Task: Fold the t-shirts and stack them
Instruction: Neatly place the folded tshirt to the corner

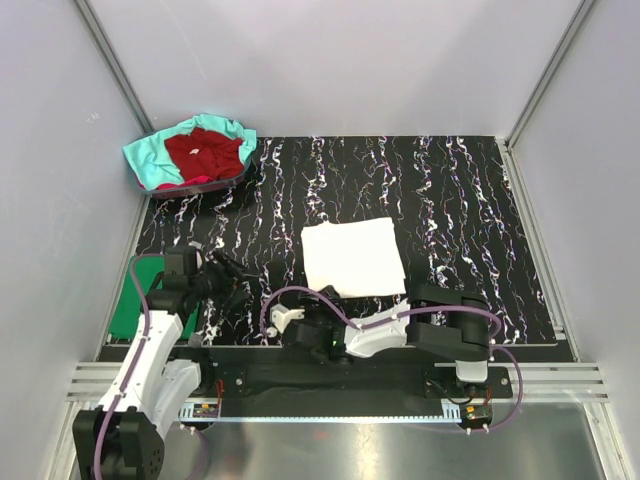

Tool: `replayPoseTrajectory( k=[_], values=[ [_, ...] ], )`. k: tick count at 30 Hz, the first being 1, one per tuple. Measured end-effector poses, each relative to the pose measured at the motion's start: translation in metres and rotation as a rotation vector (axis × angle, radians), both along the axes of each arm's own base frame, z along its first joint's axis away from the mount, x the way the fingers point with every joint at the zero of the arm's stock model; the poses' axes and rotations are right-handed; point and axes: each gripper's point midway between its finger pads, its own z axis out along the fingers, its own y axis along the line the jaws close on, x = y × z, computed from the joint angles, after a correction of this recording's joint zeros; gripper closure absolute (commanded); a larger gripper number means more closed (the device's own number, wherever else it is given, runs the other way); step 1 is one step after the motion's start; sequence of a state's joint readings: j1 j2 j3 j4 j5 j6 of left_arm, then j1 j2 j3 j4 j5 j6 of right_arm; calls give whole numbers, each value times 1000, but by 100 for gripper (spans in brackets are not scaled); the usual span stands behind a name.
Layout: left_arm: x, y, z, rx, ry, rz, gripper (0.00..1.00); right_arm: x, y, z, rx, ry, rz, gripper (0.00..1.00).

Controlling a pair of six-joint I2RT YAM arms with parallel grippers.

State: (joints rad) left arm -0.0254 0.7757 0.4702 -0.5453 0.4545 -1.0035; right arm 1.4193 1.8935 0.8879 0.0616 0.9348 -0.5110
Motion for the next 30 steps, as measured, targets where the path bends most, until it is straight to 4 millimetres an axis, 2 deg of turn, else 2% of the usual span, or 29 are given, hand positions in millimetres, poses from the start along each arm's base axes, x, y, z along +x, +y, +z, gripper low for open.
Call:
replayPoseTrajectory(
  k=[3, 4, 6, 8, 10, 14, 18, 21, 25, 30],
  values=[
    [1, -3, -4, -14, 13, -13, 17, 10, -1, -2, 10, 11, -14, 53],
    [1, -3, -5, -18, 18, -18, 9, 14, -4, -5, 7, 20, -22, 64],
    [2, -6, -5, -31, 20, -32, 1, 22, -8, -10, 10, 55, -31, 73],
    [5, -8, -3, -48, 7, -43, 1, 28, -11, -14, 11, 76, -39, 82],
    [9, -12, -1, -73, -15, -54, 1, 32, -12, -14, 17, 91, -41, 86],
    [21, -21, -6, -148, -25, -66, 1, 30, -10, -7, 44, 131, -12, 100],
    [34, -31, -18, -214, 11, -72, 1, 25, -4, 7, 88, 158, 18, 100],
    [46, -43, -21, -252, 7, -86, 1, 23, -3, 22, 127, 172, 32, 100],
    [54, -75, -22, -302, 8, -151, 1, 21, -6, 38, 174, 190, 39, 100],
    [64, -116, -20, -369, -5, -217, 1, 22, -16, 46, 203, 207, 27, 100]
  ],
)
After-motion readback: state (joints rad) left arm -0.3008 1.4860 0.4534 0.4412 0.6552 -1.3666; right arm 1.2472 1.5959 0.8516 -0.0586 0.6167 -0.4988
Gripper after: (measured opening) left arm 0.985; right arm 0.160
